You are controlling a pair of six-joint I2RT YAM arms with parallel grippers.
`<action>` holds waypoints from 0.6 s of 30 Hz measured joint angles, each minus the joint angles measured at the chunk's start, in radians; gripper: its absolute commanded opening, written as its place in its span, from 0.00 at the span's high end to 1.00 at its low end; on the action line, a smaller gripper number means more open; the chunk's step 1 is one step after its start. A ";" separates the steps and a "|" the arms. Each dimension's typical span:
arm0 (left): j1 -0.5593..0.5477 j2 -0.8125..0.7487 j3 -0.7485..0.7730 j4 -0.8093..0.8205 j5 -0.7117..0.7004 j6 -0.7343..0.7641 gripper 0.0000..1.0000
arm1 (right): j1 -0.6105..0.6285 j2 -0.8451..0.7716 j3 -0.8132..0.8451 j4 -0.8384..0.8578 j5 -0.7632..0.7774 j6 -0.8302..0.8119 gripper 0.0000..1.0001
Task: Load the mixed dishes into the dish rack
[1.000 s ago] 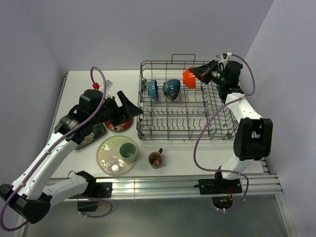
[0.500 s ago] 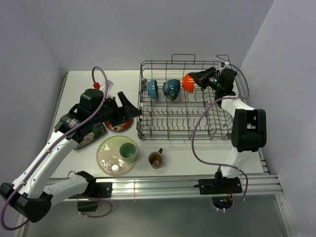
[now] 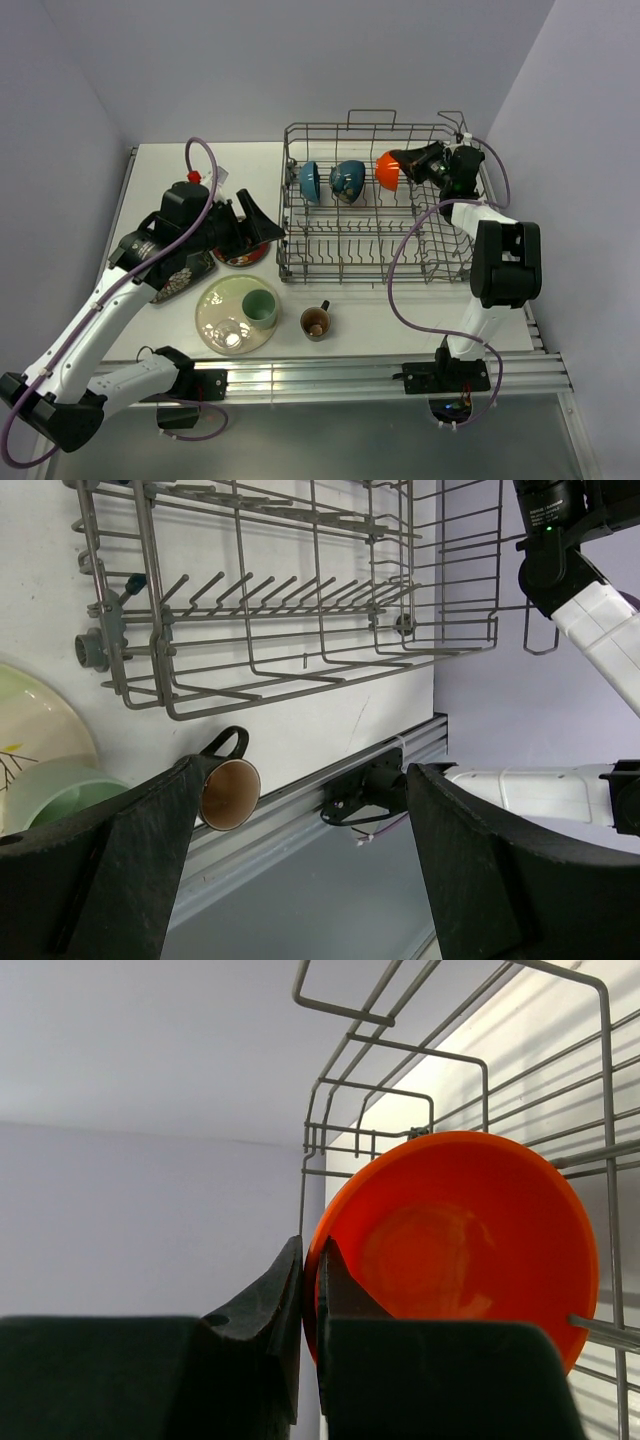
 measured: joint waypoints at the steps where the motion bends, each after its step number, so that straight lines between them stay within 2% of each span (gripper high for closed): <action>1: 0.001 -0.002 0.000 -0.003 0.000 0.000 0.11 | -0.001 0.000 0.000 0.000 -0.002 -0.003 0.92; 4: 0.001 -0.008 0.000 -0.009 0.000 0.000 0.11 | -0.008 0.001 0.000 -0.008 -0.016 -0.014 0.89; 6: 0.001 -0.013 0.000 -0.010 0.000 0.000 0.12 | -0.013 0.002 0.001 -0.014 -0.023 -0.029 1.00; 18: 0.001 -0.025 -0.033 -0.003 0.007 -0.008 0.12 | -0.036 0.088 0.093 -0.006 -0.200 -0.080 1.00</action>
